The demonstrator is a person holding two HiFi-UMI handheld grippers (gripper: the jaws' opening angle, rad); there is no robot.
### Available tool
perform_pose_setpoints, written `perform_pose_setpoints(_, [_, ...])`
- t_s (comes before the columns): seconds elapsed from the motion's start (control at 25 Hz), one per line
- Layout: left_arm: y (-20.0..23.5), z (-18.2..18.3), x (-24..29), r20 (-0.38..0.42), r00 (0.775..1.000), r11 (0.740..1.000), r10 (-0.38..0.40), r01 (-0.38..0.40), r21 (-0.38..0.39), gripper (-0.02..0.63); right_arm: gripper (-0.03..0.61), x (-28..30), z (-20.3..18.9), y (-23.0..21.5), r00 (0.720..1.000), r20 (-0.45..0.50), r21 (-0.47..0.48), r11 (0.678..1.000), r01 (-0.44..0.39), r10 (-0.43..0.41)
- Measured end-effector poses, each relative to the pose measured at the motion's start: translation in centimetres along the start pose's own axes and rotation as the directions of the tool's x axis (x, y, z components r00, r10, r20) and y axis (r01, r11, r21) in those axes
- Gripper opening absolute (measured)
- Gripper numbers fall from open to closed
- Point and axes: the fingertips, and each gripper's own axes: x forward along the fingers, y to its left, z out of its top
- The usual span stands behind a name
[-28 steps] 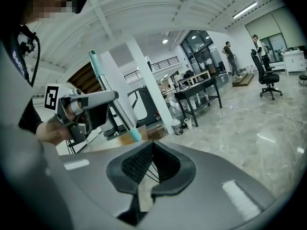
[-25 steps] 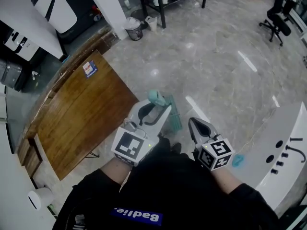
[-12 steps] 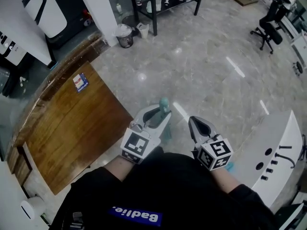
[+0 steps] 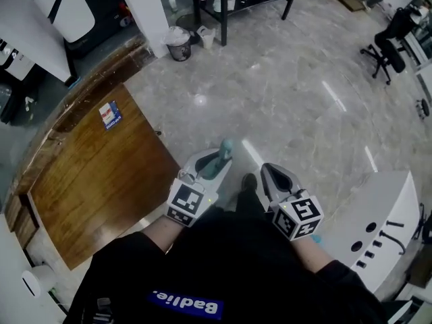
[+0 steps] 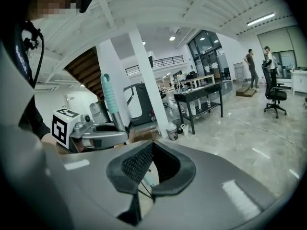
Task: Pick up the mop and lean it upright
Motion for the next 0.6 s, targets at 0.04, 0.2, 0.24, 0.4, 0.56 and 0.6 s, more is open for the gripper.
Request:
perform_pose_setpoints(0.04, [0.4, -0.1, 0.3, -0.007, 1.000, 1.000, 0.012, -0.012, 0.001, 0.123, 0.003, 0.7, 0.2, -0.3, 1.000, -0.007, -0.002, 1.000, -0.020, 0.020])
perform_pose_setpoints(0.2, [2.5, -1.0, 1.1, -0.027, 0.995, 0.995, 0.099, -0.100, -0.021, 0.123, 0.003, 3.2, 2.0, -2.6, 0.995, -0.029, -0.010, 0.996, -0.093, 0.093])
perform_pose_setpoints(0.24, [3.1, -1.3, 1.2, -0.029, 0.991, 0.991, 0.128, -0.129, -0.033, 0.123, 0.003, 3.8, 2.6, -3.2, 0.993, -0.036, -0.014, 0.993, -0.114, 0.113])
perform_pose_setpoints(0.4, [5.3, -1.7, 2.1, -0.032, 0.976, 0.974, 0.217, -0.218, -0.053, 0.123, 0.003, 6.6, 3.8, -4.4, 0.973, -0.092, -0.040, 0.975, -0.216, 0.212])
perform_pose_setpoints(0.56, [7.0, -2.9, 3.4, -0.051, 0.964, 0.964, 0.260, -0.262, -0.047, 0.123, 0.003, 8.9, 3.9, -4.8, 0.940, -0.156, -0.068, 0.947, -0.315, 0.302])
perform_pose_setpoints(0.6, [7.4, -3.2, 3.6, -0.056, 0.961, 0.961, 0.271, -0.274, -0.048, 0.123, 0.003, 9.4, 3.8, -4.9, 0.933, -0.170, -0.071, 0.940, -0.334, 0.318])
